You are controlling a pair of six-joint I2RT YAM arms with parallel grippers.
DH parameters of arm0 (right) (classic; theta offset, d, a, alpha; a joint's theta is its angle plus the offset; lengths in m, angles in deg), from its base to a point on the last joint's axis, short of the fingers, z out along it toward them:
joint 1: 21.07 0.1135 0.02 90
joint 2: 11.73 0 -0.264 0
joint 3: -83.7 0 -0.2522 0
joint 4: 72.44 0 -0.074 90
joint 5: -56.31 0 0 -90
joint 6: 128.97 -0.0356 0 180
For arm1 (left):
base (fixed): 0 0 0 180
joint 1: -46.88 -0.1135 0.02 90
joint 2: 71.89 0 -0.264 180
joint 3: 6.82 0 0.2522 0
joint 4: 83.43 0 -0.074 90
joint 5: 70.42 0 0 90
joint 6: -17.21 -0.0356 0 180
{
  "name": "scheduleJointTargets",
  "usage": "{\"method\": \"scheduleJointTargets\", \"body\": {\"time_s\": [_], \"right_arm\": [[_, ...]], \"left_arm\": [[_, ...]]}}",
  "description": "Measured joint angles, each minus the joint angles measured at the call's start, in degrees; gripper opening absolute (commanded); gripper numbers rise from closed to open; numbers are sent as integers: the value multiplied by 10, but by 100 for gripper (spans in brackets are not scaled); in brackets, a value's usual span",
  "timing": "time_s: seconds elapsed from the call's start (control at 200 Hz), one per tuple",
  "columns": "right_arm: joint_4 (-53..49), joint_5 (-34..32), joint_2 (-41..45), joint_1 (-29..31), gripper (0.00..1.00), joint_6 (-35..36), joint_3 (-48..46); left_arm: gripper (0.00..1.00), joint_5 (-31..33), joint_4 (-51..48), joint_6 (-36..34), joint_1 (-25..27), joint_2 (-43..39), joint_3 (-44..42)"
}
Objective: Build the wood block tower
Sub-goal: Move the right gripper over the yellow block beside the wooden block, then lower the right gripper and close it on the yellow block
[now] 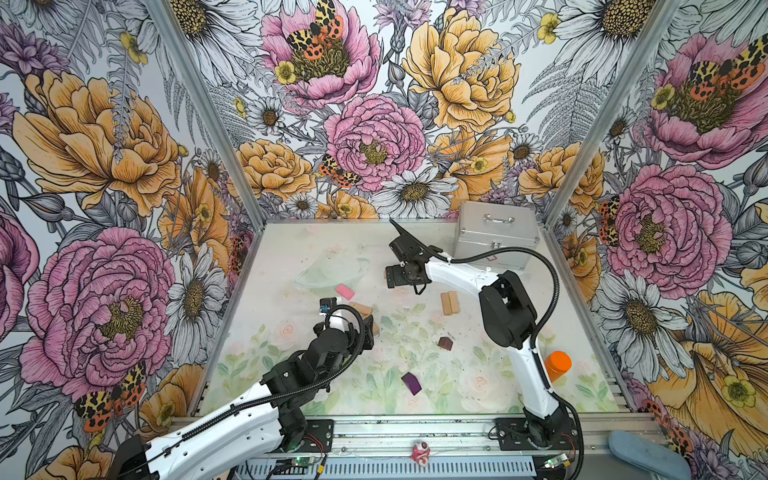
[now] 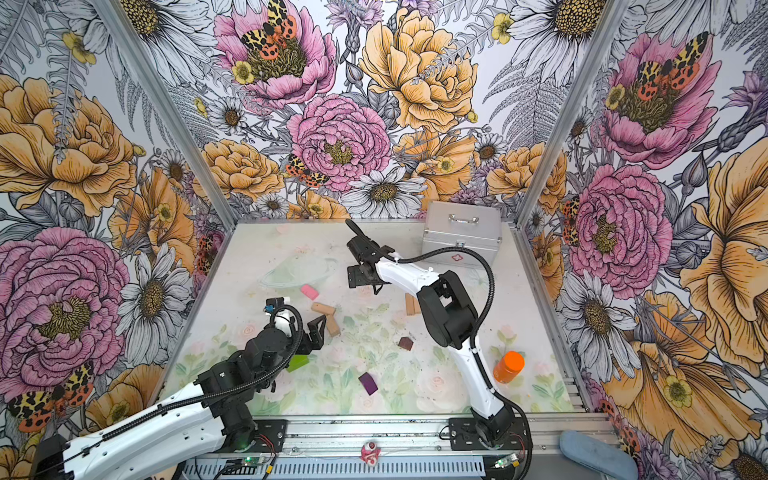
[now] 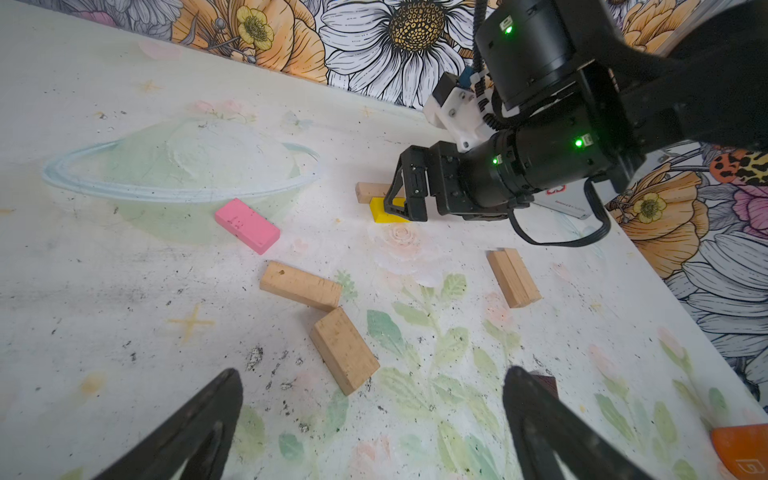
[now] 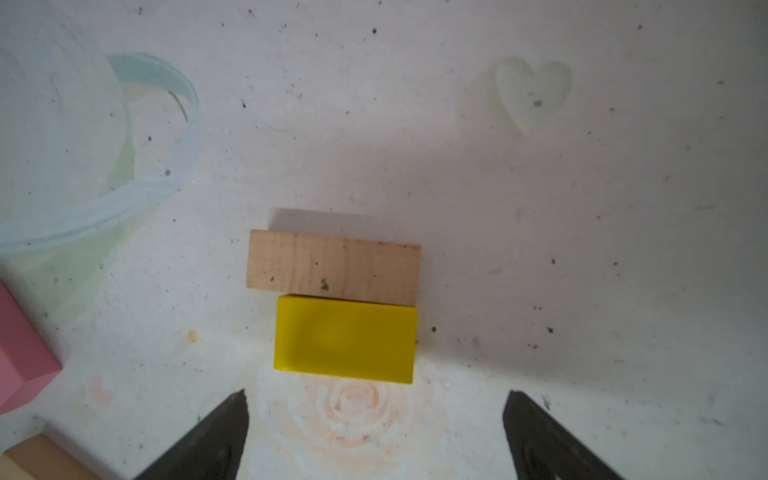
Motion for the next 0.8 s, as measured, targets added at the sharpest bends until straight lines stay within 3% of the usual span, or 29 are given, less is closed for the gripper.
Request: {"method": "scheduleJointTargets", "body": {"time_s": [0.801], "right_arm": [[-47,-31,-77,16,83,-32,97]], "left_arm": [[99,-37,-36,-20,-48,-107,-32]]}}
